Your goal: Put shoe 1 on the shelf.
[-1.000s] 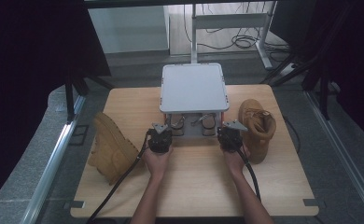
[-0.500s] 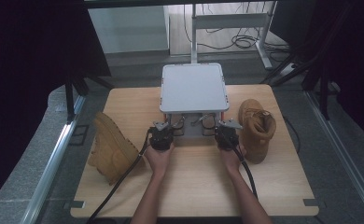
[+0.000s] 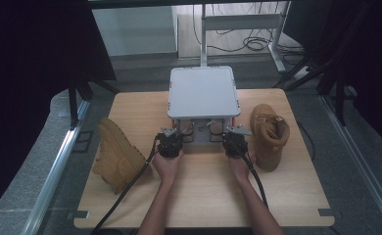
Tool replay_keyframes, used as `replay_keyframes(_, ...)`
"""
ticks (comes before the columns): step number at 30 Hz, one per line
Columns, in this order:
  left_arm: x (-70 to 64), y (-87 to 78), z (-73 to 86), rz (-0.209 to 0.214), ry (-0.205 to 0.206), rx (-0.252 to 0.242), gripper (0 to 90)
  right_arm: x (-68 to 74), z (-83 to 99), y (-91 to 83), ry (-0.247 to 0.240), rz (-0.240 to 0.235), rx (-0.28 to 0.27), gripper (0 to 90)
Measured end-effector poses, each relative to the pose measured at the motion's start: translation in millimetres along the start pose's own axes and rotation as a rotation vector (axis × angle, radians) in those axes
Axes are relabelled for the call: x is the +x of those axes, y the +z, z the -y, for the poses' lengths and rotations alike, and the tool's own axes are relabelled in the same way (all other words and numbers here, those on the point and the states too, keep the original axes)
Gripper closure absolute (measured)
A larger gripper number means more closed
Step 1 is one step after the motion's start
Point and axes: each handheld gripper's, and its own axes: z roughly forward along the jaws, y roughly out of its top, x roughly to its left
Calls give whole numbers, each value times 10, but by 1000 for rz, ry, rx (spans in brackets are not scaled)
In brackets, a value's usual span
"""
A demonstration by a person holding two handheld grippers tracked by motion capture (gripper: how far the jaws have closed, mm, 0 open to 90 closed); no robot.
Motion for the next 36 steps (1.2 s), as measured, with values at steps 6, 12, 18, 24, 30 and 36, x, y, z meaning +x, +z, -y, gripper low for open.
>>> replay_keyframes(6, -74, 15, -10, 13, 21, 7, 896, 28, -7, 7, -7, -5, 3, 897)
replay_keyframes(12, -121, 38, -19, 20, 32, 11, 896, 83, -23, 23, -14, -20, 5, 897)
replay_keyframes(18, -144, 44, -22, 25, 36, 14, 896, 126, -35, 40, -18, -24, 8, 897)
replay_keyframes(24, -143, 47, -23, 31, 32, 15, 896, 164, -40, 56, -17, -28, 9, 897)
replay_keyframes(30, -151, 54, -22, 35, 28, 14, 897, 203, -51, 75, -25, -36, 12, 897)
replay_keyframes(36, -163, 57, -15, 48, 27, 13, 896, 233, -60, 88, -34, -42, 15, 897)
